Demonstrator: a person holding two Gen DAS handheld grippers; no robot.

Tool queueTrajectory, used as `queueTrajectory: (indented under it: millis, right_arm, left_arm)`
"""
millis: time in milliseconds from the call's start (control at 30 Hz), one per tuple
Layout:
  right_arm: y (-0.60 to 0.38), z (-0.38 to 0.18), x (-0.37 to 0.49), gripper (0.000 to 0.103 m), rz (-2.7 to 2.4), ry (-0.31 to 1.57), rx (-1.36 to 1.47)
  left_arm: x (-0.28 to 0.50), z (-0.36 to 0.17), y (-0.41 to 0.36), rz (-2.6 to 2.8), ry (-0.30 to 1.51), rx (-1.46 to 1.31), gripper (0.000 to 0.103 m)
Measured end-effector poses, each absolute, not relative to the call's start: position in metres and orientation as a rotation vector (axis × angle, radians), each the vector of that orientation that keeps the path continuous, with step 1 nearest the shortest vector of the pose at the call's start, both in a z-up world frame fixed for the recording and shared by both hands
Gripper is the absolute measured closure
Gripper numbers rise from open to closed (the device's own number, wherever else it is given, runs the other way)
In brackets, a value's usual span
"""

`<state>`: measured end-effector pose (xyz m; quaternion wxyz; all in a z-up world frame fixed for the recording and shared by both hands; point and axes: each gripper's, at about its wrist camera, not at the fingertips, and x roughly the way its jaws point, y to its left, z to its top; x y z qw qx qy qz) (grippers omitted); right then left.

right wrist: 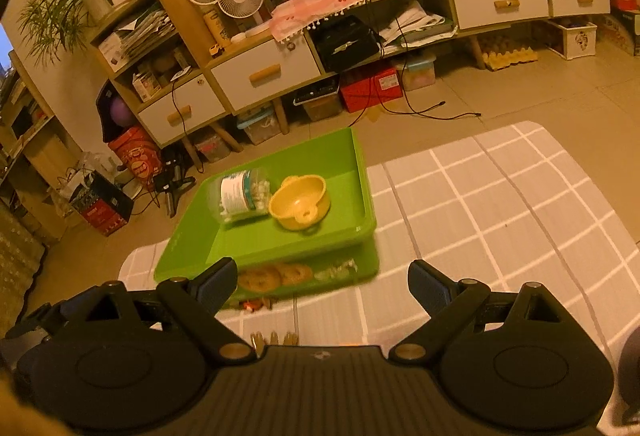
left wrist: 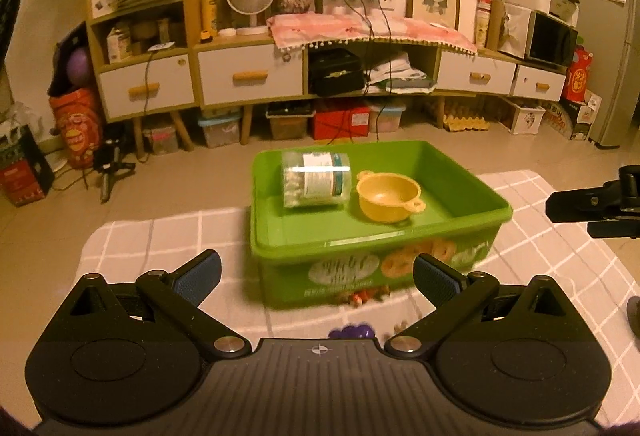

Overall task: Organize rigid objects
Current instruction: 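Withdraw both grippers from the bin toward the remaining toys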

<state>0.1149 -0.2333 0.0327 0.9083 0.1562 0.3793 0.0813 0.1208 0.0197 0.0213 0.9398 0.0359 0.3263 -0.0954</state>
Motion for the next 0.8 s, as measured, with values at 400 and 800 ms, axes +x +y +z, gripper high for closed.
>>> queueTrajectory:
  millis: [400,800]
  right_arm:
    - [-0.244,0.005,0.097,0.031,0.147,0.802,0.333]
    - [-0.235,-0.02,0.093,0.031,0.159,0.849,0.315]
  left_arm:
    - [0.096,-0.011,0.038,-0.164,0.705,0.042,0.002]
    - [0.09,-0.041,0.04,-0.165,0.728,-0.001,0.002]
